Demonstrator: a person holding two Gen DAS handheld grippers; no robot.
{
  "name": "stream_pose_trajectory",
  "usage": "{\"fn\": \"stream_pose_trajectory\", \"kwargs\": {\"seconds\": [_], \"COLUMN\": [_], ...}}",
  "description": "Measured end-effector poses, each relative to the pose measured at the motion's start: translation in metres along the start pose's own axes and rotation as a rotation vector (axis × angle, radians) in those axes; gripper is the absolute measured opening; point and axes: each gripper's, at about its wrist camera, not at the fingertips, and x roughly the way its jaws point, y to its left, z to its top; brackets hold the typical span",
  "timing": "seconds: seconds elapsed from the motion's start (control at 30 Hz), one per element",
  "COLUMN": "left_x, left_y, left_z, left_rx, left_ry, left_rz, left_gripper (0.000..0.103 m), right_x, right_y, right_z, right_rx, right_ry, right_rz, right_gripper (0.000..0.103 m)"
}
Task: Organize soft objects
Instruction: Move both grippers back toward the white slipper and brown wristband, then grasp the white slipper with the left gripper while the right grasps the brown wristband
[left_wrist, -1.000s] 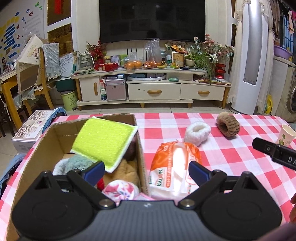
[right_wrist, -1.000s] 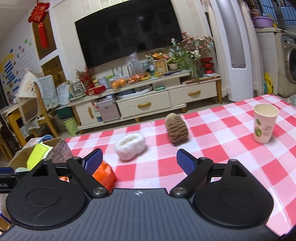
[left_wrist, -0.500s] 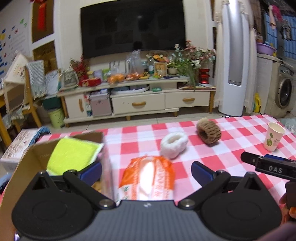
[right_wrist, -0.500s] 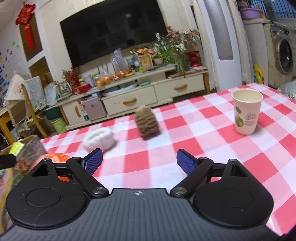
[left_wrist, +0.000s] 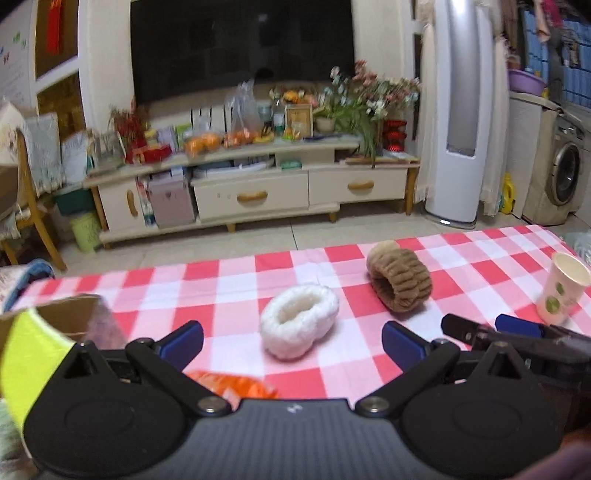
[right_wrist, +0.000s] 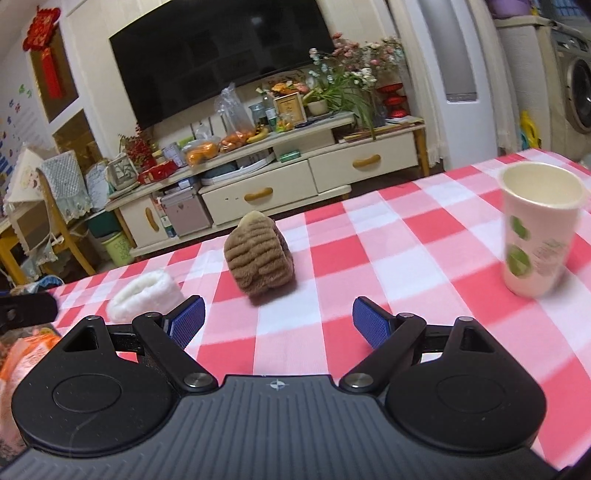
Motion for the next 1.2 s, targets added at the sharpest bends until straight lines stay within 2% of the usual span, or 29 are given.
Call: {"fn": "stream_pose_trajectory", "kwargs": {"seconds": [0.23, 0.3, 0.37, 0.6, 0.73, 0.8, 0.87, 0.97, 1.0, 1.2], "left_x": [0.063, 0.076, 0.088, 0.117, 0.121, 0.121, 0.122, 0.124, 0.124, 0.115], "left_y": [0.0, -0.002, -0.003, 0.0, 0.002, 0.005, 0.006, 0.003, 0.002, -0.006], "left_z": [0.011, 0.013, 0.015, 0.019, 0.018, 0.017, 0.015, 0.01, 0.009, 0.006], "left_rx": [-0.071, -0.072, -0.08, -0.142, -0.161, -0.179, -0.194, -0.168, -0.159, -0.124], "left_ry": [0.101, 0.12, 0.136, 0.192, 0.213, 0.216, 0.23, 0.251, 0.256, 0.231], "left_rz": [0.001, 0.003, 0.002, 0.013, 0.028, 0.032, 0.029, 0.024, 0.025, 0.01], "left_gripper": [0.102, 0.102, 0.102, 0.102, 0.099, 0.096, 0.087, 0.074, 0.073, 0.053], "right_x": [0.048, 0.057, 0.066, 0.091, 0.098, 0.1, 0.101, 0.101, 0.1, 0.094], "right_y": [0.002, 0.001, 0.002, 0.008, 0.012, 0.014, 0.013, 0.005, 0.003, -0.002], "right_z": [0.01, 0.015, 0.018, 0.026, 0.026, 0.025, 0.025, 0.026, 0.027, 0.026], "right_rx": [-0.091, -0.09, -0.109, -0.112, -0.127, -0.136, -0.134, -0.093, -0.082, -0.052], "right_ry": [0.028, 0.03, 0.04, 0.09, 0.108, 0.116, 0.122, 0.122, 0.119, 0.087], "right_rz": [0.022, 0.052, 0.039, 0.026, 0.023, 0.022, 0.019, 0.034, 0.042, 0.061], "right_gripper": [0.103, 0.103, 0.103, 0.103, 0.102, 0.092, 0.061, 0.058, 0.057, 0.054]}}
